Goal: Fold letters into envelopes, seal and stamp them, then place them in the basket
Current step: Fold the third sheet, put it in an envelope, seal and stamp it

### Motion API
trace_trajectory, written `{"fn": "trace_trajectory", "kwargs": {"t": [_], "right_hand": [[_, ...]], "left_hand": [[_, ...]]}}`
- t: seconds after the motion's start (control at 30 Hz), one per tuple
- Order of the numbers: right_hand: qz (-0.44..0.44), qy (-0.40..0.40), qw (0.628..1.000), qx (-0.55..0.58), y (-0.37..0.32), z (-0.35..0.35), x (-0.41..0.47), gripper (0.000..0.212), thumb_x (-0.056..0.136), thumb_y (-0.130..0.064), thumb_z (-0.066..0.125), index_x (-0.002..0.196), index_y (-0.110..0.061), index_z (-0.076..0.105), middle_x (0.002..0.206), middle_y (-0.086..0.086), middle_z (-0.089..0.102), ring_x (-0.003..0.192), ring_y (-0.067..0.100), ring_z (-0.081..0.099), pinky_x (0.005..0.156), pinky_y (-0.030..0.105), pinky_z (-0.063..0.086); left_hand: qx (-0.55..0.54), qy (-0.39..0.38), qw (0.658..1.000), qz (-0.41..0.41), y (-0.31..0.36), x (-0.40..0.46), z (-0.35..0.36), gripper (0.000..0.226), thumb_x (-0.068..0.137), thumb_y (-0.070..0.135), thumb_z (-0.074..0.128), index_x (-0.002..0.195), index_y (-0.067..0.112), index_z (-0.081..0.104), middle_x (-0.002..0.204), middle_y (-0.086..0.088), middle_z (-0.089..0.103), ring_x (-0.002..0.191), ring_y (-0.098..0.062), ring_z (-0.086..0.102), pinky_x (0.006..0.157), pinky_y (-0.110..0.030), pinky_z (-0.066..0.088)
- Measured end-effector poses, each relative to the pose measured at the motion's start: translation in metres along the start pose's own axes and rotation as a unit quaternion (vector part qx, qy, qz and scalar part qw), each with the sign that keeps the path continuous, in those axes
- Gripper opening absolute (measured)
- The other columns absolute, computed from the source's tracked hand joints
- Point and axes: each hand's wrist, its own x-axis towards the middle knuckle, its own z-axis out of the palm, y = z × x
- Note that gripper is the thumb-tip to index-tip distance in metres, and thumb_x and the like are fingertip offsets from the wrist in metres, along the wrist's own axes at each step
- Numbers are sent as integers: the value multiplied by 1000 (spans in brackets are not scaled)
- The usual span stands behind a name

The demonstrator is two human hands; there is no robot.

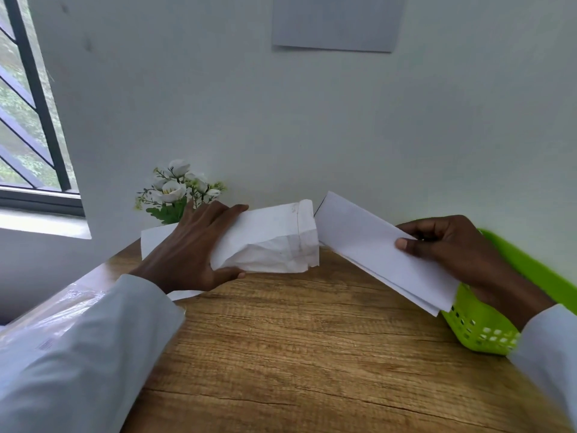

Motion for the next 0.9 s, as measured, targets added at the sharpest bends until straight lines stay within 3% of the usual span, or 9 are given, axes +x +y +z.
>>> {"fn": "trace_trajectory", "kwargs": {"t": [0.1,0.2,0.4,0.53,0.63,0.73,0.8,0.9], "right_hand": [[-2,7,1000,19,-2,-2,0,18,84,-10,75,94,-24,79,89,-3,79,75,10,71,74,30,53],[-2,-36,999,10,-2,0,-3,19,84,-9,75,96,-22,80,89,-1,79,78,13,72,76,31,53],[-6,-107,993,-51,-5,7,-4,21,86,-8,72,100,-22,79,87,-5,79,74,8,73,59,15,52],[-18,-123,989,-82,-8,13,-4,24,87,-6,72,99,-25,78,85,-9,79,72,3,71,58,12,51],[-27,-140,984,-105,-10,23,-7,25,86,-6,73,95,-29,78,85,-14,78,76,2,71,64,16,54],[-49,-154,975,-154,-4,39,-10,23,85,-4,70,88,-24,81,85,-7,79,85,11,73,78,36,59],[-60,-152,974,-155,1,52,-13,19,84,-7,68,89,-21,81,86,-2,79,87,20,74,79,47,58],[-41,-162,979,-115,3,59,-15,33,83,-4,69,106,-27,75,92,-11,78,90,8,73,85,40,58]], "left_hand": [[4,-1,1000,-2,0,-1,0,100,69,73,62,145,13,37,117,-5,45,107,-22,40,98,-61,40],[7,2,1000,0,2,0,0,100,69,75,60,144,13,37,117,-7,46,106,-23,40,97,-61,41],[50,0,998,35,6,3,3,100,73,75,55,147,11,35,120,-10,48,110,-26,42,99,-66,37],[72,-5,994,87,17,8,8,97,77,74,50,149,11,33,121,-9,50,113,-24,45,105,-73,26],[61,-18,991,117,34,12,14,96,80,74,48,151,12,30,123,-8,52,115,-25,49,109,-73,22],[52,-36,987,148,54,15,23,93,83,76,42,151,14,27,126,-7,52,117,-23,51,111,-71,19],[36,-47,986,158,66,16,30,91,84,77,40,151,17,24,129,-5,50,119,-22,49,113,-70,16],[19,-56,986,154,72,16,35,91,85,79,36,151,19,21,131,-3,49,121,-21,49,115,-66,11]]}}
